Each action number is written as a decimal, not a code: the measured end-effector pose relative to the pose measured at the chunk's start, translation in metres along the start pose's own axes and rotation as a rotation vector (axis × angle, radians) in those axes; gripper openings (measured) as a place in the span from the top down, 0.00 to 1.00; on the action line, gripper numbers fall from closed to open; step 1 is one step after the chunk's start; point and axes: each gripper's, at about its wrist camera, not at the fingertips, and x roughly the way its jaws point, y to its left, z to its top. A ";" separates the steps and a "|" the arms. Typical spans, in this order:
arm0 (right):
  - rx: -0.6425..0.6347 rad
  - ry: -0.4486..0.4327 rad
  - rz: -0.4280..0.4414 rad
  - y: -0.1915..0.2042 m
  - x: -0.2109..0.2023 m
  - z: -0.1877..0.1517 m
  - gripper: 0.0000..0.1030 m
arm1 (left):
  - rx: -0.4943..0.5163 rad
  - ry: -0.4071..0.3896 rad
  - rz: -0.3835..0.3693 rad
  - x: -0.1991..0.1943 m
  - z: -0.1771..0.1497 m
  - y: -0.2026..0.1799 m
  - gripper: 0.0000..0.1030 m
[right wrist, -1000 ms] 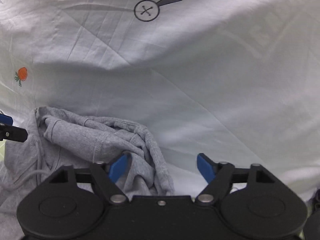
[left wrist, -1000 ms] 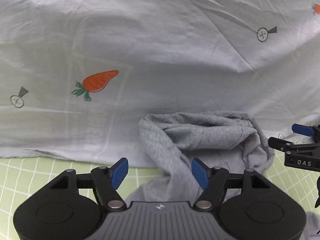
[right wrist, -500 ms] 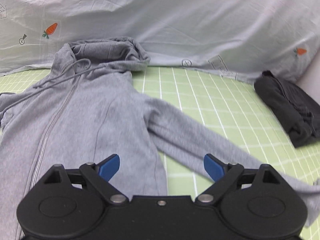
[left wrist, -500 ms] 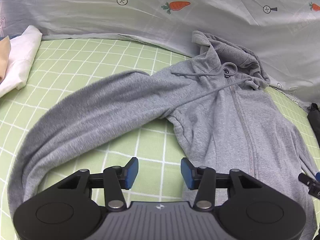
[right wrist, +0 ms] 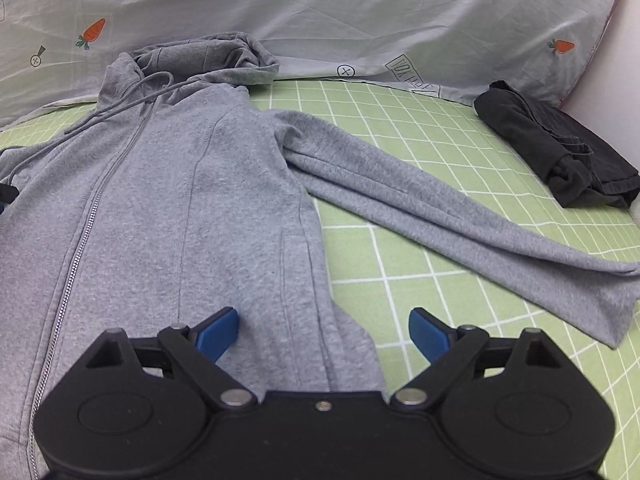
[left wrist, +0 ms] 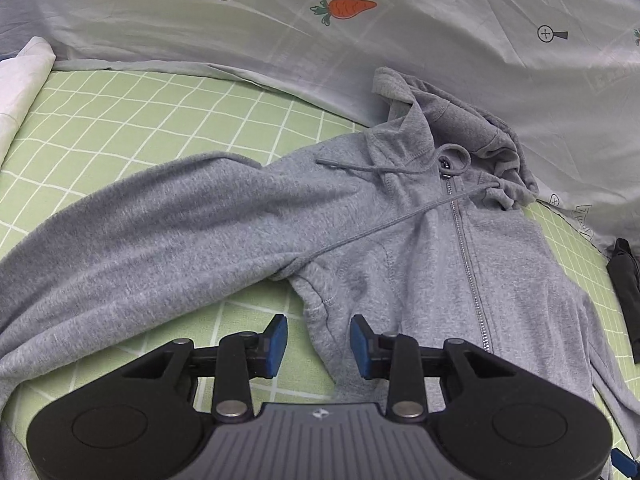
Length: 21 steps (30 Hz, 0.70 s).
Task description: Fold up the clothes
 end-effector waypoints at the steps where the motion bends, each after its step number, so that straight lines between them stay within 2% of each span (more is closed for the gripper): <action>1: 0.003 0.001 -0.003 0.001 0.001 0.000 0.09 | -0.012 -0.006 0.000 0.002 0.000 0.001 0.85; 2: 0.006 0.001 -0.007 0.001 0.001 0.000 0.08 | -0.021 -0.012 -0.002 0.003 0.000 0.003 0.95; 4: 0.007 0.004 -0.013 0.002 0.002 -0.001 0.07 | -0.022 -0.028 -0.007 0.002 0.001 0.006 0.95; 9: 0.025 0.012 -0.018 0.001 0.004 -0.002 0.06 | 0.059 -0.099 0.060 -0.012 0.011 0.021 0.95; 12: 0.028 0.013 -0.019 -0.001 0.005 -0.003 0.05 | 0.041 -0.098 0.086 -0.012 0.018 0.031 0.95; 14: 0.028 0.014 -0.021 -0.001 0.006 -0.003 0.04 | 0.031 -0.090 0.143 -0.012 0.017 0.032 1.00; 15: 0.026 0.016 -0.022 -0.001 0.006 -0.002 0.04 | 0.025 -0.074 0.123 -0.014 0.016 0.033 0.99; 17: 0.015 0.020 -0.026 0.000 0.006 -0.001 0.04 | -0.027 -0.055 0.047 -0.023 0.011 0.038 0.97; 19: 0.007 0.022 -0.027 0.001 0.004 -0.002 0.04 | -0.064 -0.031 -0.038 -0.033 0.001 0.039 0.88; 20: 0.006 0.024 -0.026 0.001 0.003 -0.003 0.04 | -0.052 -0.007 -0.063 -0.036 -0.005 0.035 0.75; 21: 0.004 0.025 -0.024 0.001 0.002 -0.004 0.04 | -0.024 0.015 -0.076 -0.040 -0.013 0.029 0.68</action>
